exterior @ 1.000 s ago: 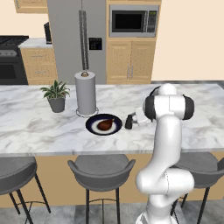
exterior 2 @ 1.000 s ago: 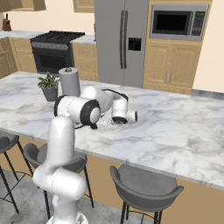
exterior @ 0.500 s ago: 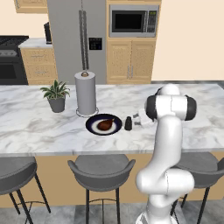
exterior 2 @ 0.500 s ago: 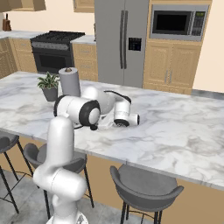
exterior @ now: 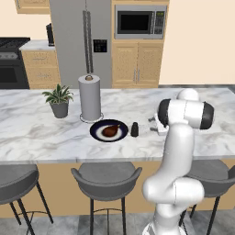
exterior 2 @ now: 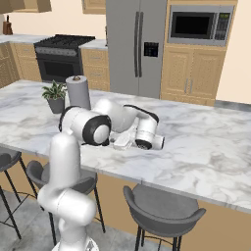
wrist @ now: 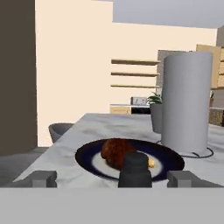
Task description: Retrieve the shaker from the cabinet and place it next the steak on a plate on the dining table.
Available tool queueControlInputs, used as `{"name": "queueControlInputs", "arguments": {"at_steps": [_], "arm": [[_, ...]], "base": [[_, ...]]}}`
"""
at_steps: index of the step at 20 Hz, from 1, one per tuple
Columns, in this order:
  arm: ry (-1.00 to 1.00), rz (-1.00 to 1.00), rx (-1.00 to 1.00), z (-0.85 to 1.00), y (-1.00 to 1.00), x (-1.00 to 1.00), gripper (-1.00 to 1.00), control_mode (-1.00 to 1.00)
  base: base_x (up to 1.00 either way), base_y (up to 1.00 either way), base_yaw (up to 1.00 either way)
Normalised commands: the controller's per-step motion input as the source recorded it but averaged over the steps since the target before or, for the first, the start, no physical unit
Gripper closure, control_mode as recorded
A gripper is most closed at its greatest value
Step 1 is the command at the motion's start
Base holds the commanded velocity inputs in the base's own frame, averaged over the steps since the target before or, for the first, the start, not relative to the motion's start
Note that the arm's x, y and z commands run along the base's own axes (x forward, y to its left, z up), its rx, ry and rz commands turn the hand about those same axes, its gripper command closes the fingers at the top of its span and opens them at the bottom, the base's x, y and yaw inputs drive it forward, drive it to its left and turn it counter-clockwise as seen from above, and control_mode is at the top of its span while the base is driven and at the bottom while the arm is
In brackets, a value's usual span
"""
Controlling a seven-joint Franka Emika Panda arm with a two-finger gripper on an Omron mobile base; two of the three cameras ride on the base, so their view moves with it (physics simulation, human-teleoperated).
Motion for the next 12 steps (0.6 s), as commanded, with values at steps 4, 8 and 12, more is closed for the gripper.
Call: {"name": "queueControlInputs", "arguments": {"at_steps": [4,8,12], "arm": [[-0.04,-0.09,0.06,1.0,-0.01,-1.0,-1.0,-1.0],[0.0,-0.07,0.01,1.0,0.0,-0.99,-1.0,-1.0],[0.0,-0.06,0.0,1.0,0.0,-0.95,-1.0,-1.0]], "base": [[0.0,0.0,0.0],[0.0,0.0,0.0],[0.0,0.0,0.0]]}}
